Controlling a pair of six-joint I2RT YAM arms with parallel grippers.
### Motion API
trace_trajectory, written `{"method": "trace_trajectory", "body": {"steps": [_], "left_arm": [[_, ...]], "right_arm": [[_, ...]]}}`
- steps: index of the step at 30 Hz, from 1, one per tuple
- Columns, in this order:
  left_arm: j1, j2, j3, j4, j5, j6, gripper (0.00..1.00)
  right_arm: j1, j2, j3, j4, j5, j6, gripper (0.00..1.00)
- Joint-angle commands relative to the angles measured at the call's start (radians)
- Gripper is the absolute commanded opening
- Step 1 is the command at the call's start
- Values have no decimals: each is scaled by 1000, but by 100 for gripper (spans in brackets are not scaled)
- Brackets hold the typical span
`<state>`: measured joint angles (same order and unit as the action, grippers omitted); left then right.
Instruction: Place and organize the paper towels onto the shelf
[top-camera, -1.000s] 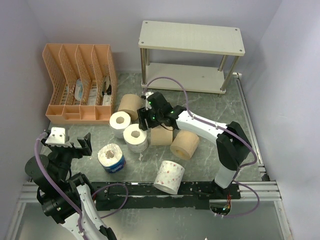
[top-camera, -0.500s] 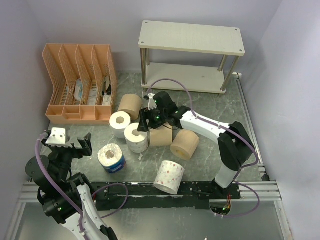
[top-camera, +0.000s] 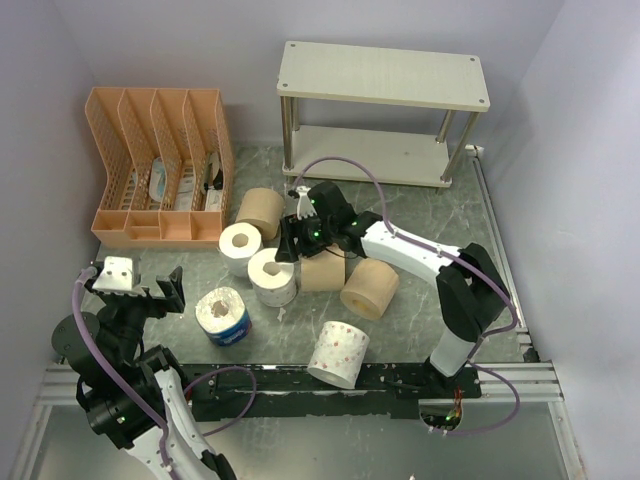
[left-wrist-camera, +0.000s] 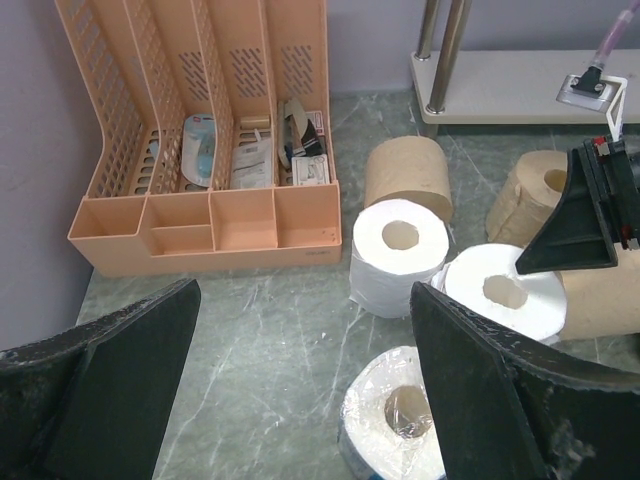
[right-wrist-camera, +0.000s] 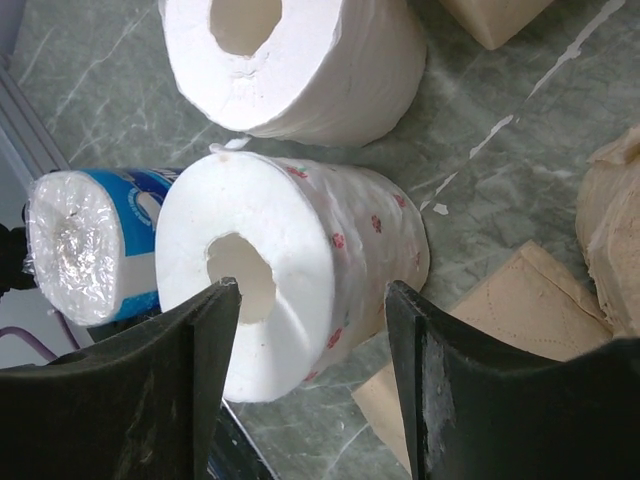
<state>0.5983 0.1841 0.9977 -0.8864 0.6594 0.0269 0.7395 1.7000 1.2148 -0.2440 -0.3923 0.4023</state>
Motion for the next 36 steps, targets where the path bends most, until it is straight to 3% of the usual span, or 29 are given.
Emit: {"method": "trace_trajectory", "body": {"steps": [1, 12, 14, 16, 17, 26, 36], "left_arm": [[19, -15, -7, 8, 27, 13, 98], [31, -12, -8, 6, 40, 18, 98], [32, -12, -8, 6, 41, 19, 98], [32, -10, -8, 4, 45, 21, 98], [34, -11, -8, 5, 47, 21, 98], [37, -16, -8, 4, 56, 26, 98], [48, -27, -7, 2, 69, 32, 97]], "right_arm": [[-5, 26, 0, -3, 16, -2, 59], [-4, 65, 26, -18, 48, -5, 45], [-4, 72, 31, -23, 49, -6, 31], [-3, 75, 40, -33, 55, 0, 3], [-3, 73, 45, -39, 60, 3, 0], [-6, -103, 45, -48, 204, 151, 0], [-109, -357, -2, 34, 346, 498, 0]]}}
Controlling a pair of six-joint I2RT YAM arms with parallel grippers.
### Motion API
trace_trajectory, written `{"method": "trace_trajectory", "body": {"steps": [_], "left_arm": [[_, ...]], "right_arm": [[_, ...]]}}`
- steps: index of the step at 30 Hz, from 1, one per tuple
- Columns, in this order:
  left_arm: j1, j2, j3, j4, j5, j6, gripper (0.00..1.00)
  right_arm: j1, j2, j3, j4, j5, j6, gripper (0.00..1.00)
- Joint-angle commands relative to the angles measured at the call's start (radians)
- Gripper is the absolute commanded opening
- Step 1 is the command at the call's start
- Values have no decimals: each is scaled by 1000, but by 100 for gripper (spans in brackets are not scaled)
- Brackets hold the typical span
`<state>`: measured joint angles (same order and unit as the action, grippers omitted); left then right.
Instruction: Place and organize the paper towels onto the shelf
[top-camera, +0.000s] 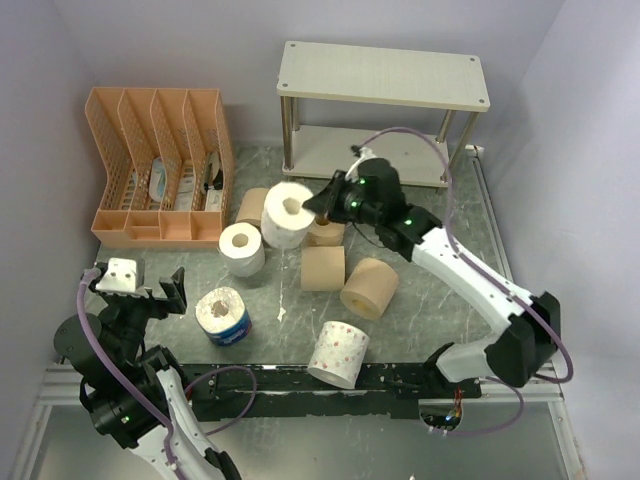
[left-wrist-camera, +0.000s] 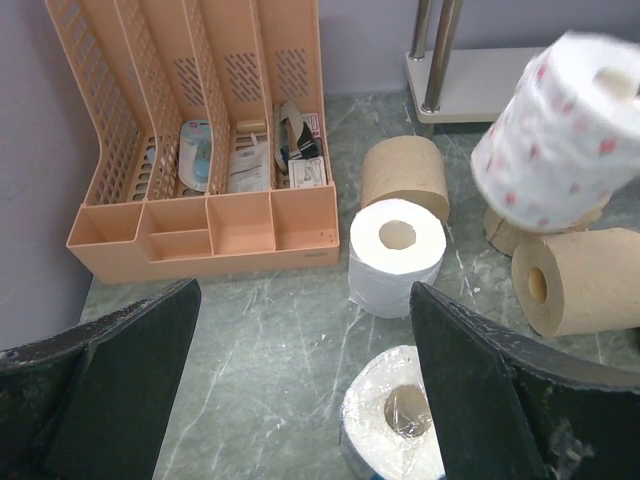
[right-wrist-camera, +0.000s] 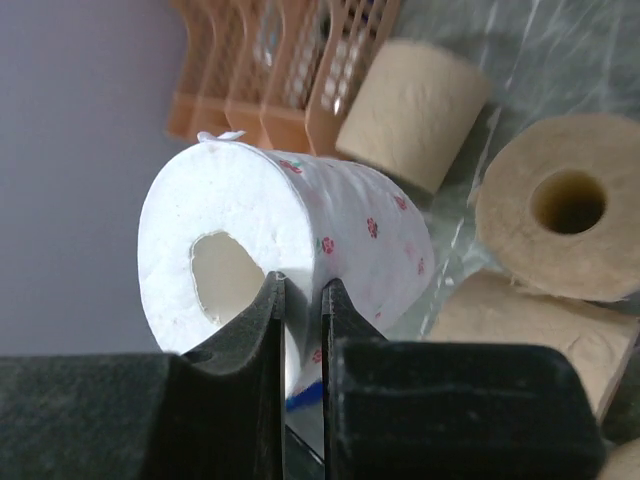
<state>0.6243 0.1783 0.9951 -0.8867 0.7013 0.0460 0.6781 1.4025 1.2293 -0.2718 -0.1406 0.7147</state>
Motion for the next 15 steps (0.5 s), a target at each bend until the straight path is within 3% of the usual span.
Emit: {"method": "trace_trajectory", "body": {"steps": [1, 10, 15], "left_arm": [[23, -23, -5, 1, 31, 16, 97], [30, -31, -3, -5, 63, 29, 97], [34, -22, -1, -12, 102, 44, 97]], "right_arm": [[-51, -77, -10, 33, 167, 203, 0], [-133, -313, -122, -113, 850, 469, 0], [-227, -291, -137, 12, 931, 407, 0]]}}
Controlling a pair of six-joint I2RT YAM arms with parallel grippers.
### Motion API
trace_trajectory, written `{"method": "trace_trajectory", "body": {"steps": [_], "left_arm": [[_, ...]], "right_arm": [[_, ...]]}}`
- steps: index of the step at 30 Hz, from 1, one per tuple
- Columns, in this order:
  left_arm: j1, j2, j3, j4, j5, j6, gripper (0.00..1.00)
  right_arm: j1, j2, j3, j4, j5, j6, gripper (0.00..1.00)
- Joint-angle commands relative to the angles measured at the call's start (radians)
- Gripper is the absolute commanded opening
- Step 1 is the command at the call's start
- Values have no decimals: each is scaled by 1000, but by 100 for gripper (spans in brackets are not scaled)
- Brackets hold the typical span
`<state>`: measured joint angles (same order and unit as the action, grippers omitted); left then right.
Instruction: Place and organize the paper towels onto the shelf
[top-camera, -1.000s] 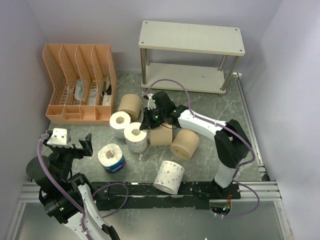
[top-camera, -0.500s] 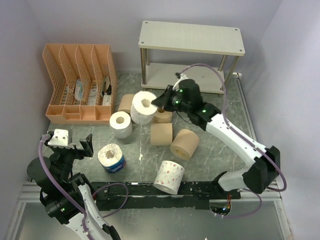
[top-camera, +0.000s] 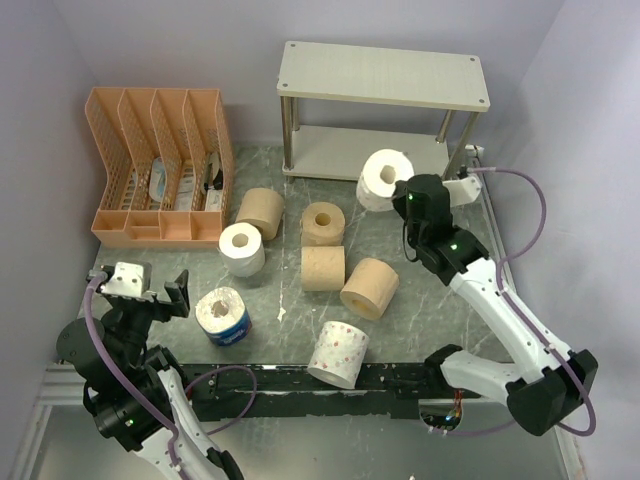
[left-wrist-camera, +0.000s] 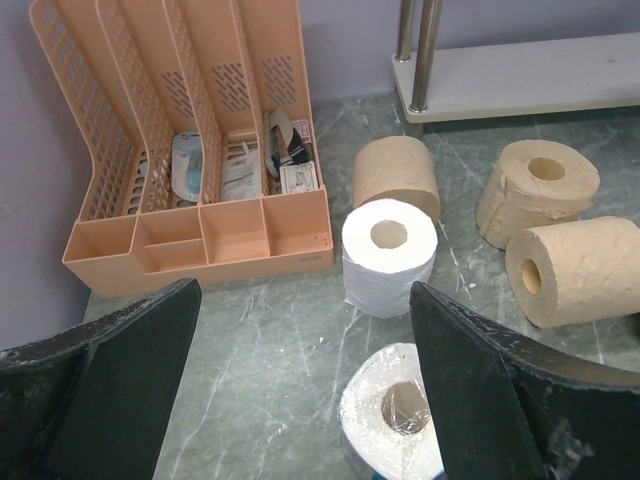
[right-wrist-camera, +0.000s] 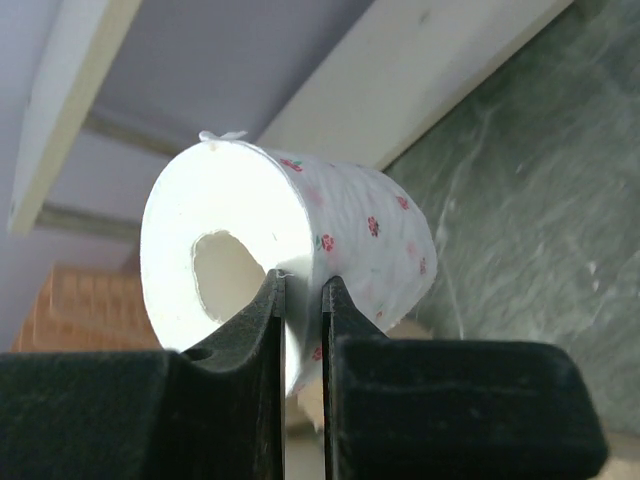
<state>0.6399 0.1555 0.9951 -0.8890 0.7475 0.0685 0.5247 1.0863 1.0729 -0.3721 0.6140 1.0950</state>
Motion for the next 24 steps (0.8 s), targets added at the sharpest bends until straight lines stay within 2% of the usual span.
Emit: {"method": "trace_trajectory", "body": {"steps": [1, 5, 9, 14, 19, 24], "left_arm": [[18, 2, -1, -9, 58, 22, 97], [20, 7, -2, -9, 88, 33, 97], [21, 15, -3, -8, 95, 34, 97], [20, 10, -4, -8, 96, 33, 97], [20, 12, -6, -8, 91, 31, 97], [24, 17, -6, -8, 90, 32, 97]], "right_arm": [[-111, 52, 40, 111, 160, 26, 0], [-276, 176, 91, 138, 53, 34, 0], [-437, 308, 91, 268, -132, 57, 0], [-557, 462, 111, 426, -326, 68, 0], [-579, 559, 159, 523, -412, 105, 0], [-579, 635, 264, 517, -402, 91, 0]]}}
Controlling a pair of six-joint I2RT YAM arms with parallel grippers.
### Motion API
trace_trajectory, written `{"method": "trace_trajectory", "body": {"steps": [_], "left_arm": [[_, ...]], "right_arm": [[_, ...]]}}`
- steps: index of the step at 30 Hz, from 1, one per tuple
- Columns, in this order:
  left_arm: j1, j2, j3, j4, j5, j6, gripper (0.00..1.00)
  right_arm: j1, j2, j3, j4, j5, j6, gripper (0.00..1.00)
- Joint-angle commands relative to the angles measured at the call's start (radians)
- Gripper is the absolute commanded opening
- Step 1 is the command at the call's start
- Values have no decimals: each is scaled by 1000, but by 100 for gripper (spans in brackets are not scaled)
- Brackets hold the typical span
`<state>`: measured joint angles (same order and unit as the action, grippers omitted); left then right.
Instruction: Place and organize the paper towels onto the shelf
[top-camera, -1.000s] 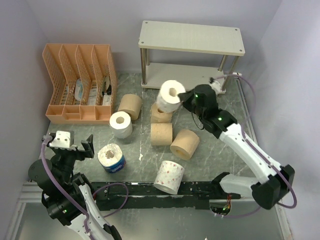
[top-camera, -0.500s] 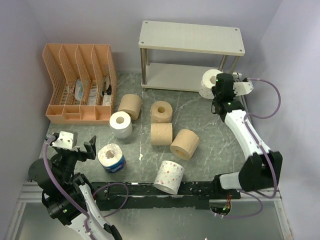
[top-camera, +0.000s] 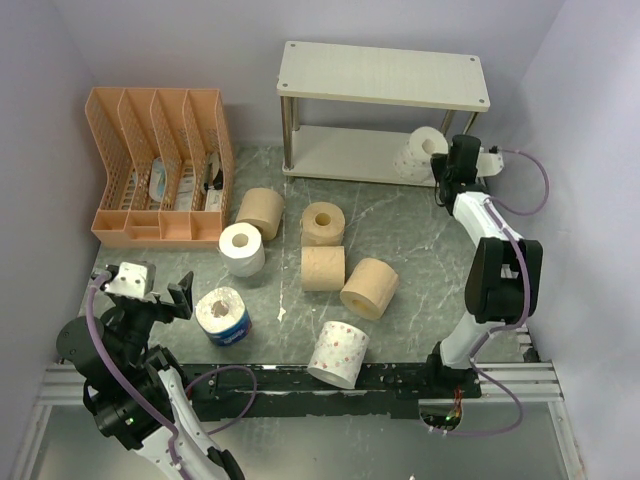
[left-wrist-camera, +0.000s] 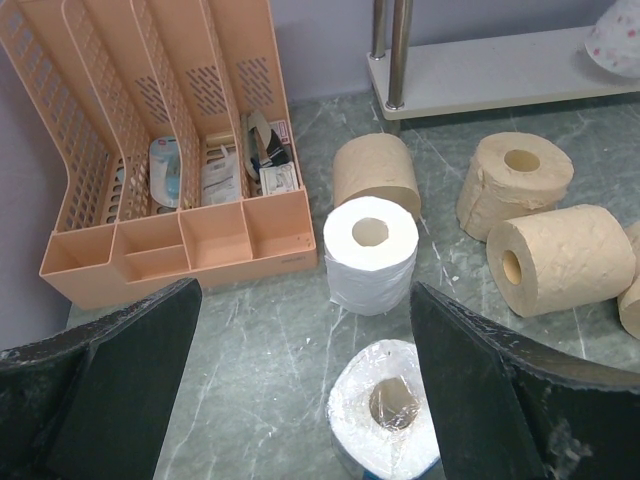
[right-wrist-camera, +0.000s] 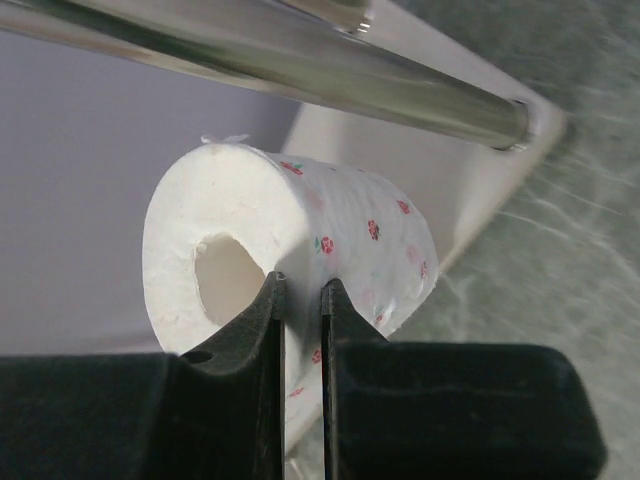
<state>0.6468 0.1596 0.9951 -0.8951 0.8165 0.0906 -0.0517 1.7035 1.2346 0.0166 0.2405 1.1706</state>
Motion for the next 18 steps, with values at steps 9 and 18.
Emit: {"method": "trace_trajectory", "body": {"steps": [9, 18], "left_arm": [[28, 23, -8, 0, 23, 9, 96], [49, 13, -10, 1, 24, 9, 96]], "right_arm": [[-2, 140, 233, 83, 33, -33, 0], [-1, 152, 188, 92, 159, -56, 0]]}}
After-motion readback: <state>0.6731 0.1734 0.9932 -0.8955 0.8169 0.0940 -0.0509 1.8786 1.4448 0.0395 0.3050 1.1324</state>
